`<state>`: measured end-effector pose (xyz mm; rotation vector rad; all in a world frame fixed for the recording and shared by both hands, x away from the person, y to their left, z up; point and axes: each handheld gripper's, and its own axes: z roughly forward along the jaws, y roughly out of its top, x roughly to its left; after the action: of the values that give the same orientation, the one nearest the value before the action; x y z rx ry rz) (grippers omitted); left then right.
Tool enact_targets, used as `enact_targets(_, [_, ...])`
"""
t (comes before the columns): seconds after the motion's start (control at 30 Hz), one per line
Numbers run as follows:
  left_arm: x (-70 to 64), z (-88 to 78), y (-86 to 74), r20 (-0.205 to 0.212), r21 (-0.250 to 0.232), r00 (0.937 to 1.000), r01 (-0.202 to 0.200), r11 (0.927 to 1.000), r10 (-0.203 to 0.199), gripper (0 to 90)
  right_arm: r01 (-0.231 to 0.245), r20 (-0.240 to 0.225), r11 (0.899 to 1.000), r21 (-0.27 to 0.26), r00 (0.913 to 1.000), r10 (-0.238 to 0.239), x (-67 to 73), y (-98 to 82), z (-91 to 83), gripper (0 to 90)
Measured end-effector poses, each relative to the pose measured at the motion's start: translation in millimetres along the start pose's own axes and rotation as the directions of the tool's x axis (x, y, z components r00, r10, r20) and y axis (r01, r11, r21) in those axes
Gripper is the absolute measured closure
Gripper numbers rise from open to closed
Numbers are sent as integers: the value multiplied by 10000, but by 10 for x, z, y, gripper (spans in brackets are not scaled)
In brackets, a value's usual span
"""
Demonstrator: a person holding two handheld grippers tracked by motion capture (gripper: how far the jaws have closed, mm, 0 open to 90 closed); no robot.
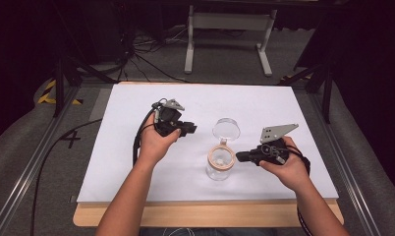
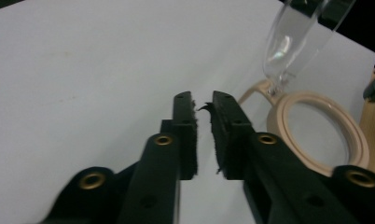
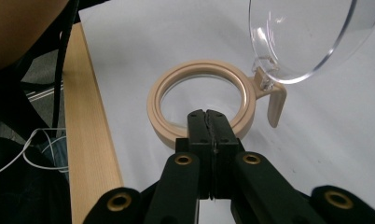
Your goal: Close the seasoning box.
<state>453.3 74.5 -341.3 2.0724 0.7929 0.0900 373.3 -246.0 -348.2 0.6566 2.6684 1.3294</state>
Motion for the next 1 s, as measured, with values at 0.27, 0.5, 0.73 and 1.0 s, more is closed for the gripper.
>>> enact_targets(0.27, [9, 191, 213, 215, -542, 9997, 121, 9985, -110, 896, -174, 97, 9979, -618, 9998, 180, 11, 33, 55, 900])
enact_targets(0.5, [-99, 268, 290, 551, -760, 9981, -228, 9968, 271, 896, -254, 224, 9946, -1003, 9994, 278, 13, 53, 67, 900])
enact_targets(0.73, [-204, 228, 300, 950, -919, 9932, -580, 9941, 668, 895, -329, 297, 9933, -1112, 9989, 364, 9, 56, 66, 900])
enact_targets(1.0, [-285, 204, 311, 1011, -860, 9899, -903, 9922, 989, 895, -439, 351, 9906, -1292, 9982, 489, 5, 59, 56, 900])
